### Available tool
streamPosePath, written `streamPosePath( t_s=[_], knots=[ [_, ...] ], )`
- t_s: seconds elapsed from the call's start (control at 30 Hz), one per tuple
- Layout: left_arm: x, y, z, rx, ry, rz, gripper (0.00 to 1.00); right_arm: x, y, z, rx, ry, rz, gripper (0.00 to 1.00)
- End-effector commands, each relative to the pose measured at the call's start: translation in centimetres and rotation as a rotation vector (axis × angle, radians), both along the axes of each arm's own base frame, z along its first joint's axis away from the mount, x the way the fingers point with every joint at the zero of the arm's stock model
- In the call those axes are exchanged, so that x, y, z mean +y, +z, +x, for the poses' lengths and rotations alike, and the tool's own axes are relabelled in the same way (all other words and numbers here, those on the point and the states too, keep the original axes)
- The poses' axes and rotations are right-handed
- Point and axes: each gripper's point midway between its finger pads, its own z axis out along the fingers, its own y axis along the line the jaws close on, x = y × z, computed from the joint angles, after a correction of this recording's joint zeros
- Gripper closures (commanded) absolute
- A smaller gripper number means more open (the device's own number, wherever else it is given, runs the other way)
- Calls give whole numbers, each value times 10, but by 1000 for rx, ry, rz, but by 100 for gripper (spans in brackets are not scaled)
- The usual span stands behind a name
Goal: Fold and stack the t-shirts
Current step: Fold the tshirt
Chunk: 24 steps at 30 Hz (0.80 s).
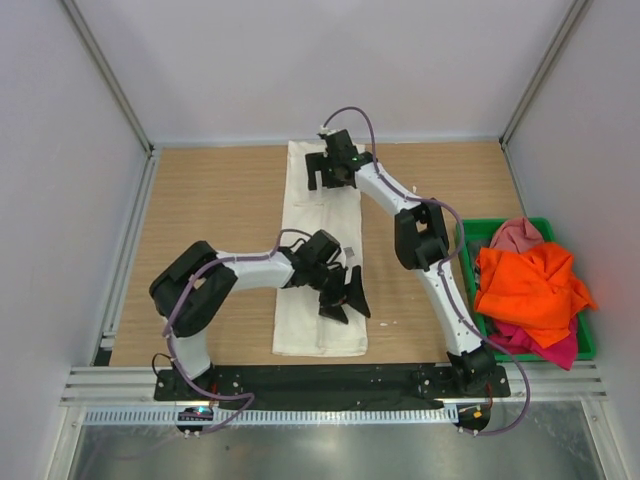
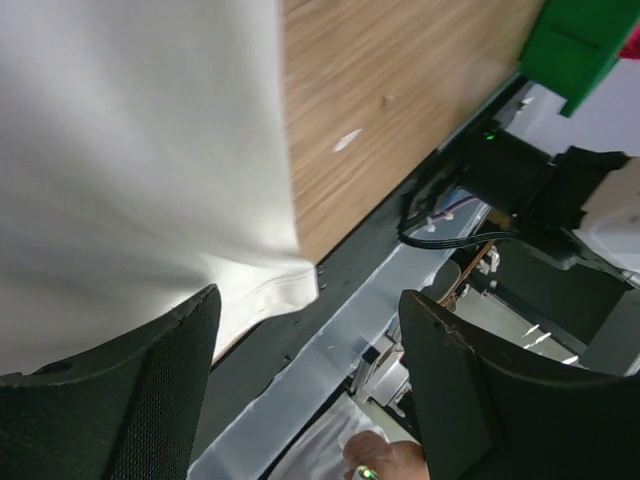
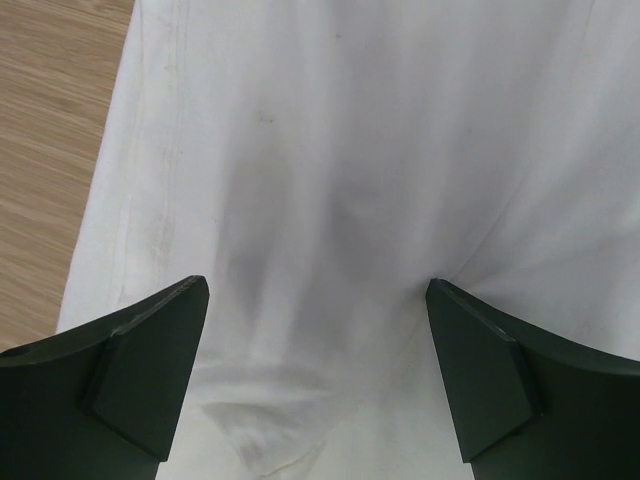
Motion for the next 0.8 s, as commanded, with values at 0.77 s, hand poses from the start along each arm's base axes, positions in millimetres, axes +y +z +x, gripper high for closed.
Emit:
streamPosePath(
  t_s=[0.77],
  knots=[
    [186,39,49,30,464,253,38,-75,121,-190,330,-73,130,14]
  ],
)
